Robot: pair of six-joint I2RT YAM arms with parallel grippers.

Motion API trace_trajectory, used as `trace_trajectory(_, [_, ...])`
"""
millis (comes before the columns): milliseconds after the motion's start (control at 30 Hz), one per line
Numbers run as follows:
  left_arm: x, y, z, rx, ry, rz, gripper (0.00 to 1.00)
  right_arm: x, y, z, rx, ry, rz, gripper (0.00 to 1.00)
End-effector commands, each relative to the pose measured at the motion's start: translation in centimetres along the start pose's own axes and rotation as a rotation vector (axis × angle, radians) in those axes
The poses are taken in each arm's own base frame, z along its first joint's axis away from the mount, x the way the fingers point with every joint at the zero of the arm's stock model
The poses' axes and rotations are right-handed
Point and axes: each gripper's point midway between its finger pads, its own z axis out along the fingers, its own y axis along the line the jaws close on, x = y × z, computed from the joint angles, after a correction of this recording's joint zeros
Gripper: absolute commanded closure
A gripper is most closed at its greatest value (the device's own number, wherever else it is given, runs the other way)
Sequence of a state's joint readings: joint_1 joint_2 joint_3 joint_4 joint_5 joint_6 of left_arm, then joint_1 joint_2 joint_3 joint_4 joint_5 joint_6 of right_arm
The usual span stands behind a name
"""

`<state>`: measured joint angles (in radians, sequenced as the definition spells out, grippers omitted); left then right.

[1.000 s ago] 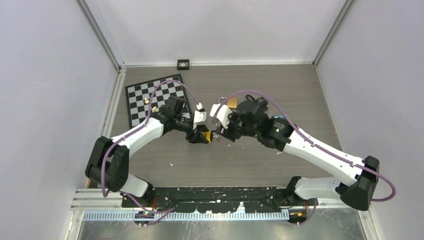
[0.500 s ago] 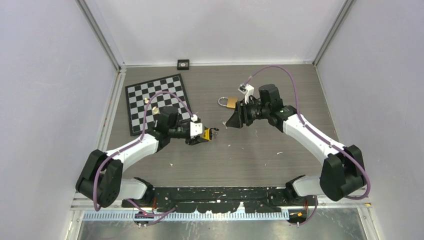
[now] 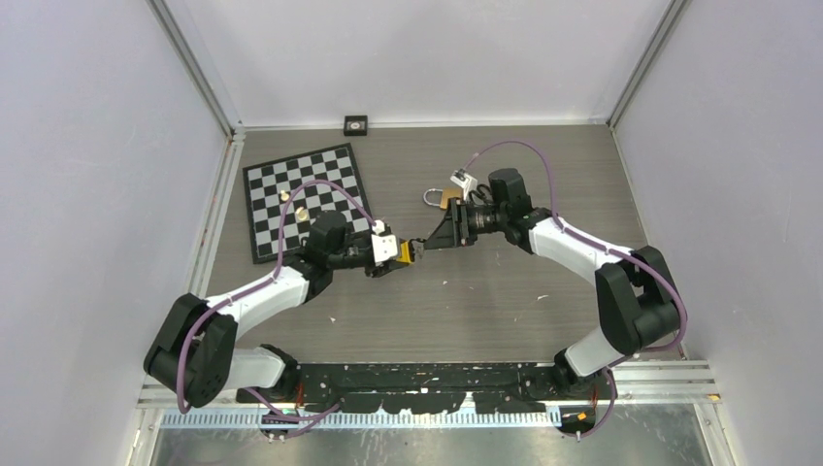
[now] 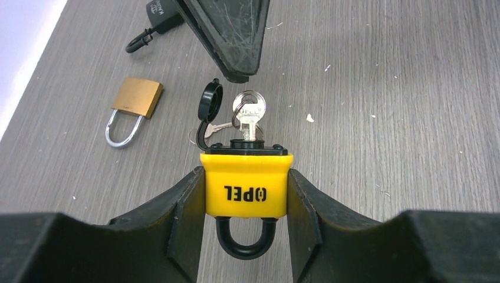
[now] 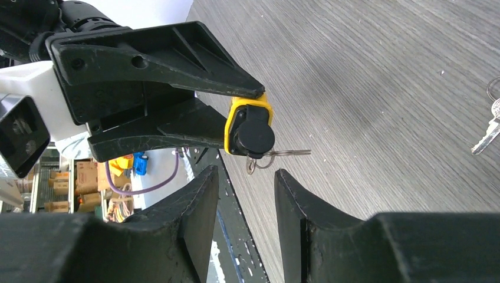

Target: Unlock with the key

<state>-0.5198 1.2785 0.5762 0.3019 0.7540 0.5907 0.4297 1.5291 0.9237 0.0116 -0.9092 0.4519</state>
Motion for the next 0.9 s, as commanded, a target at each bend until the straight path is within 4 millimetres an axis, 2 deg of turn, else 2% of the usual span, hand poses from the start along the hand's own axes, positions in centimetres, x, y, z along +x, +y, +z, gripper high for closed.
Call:
trace_trajectory(0, [-3.2, 2.0, 0.0, -0.066, -0.089, 0.069, 1.00, -0.9, 1.0, 0.2, -0.056, -0.017, -0.038, 0.55])
trace_trajectory(367, [-3.2, 1.9, 0.2, -0.069, -0.087, 0.052, 1.00, -0.5, 0.1, 0.9, -0.062, 0.011, -0.007, 0.55])
trace_trajectory(867, [-3.1, 1.9, 0.4, -0.068, -0.081, 0.040, 1.00, -1.2, 0.5, 1.7, -0.131, 0.005, 0.039, 0.62])
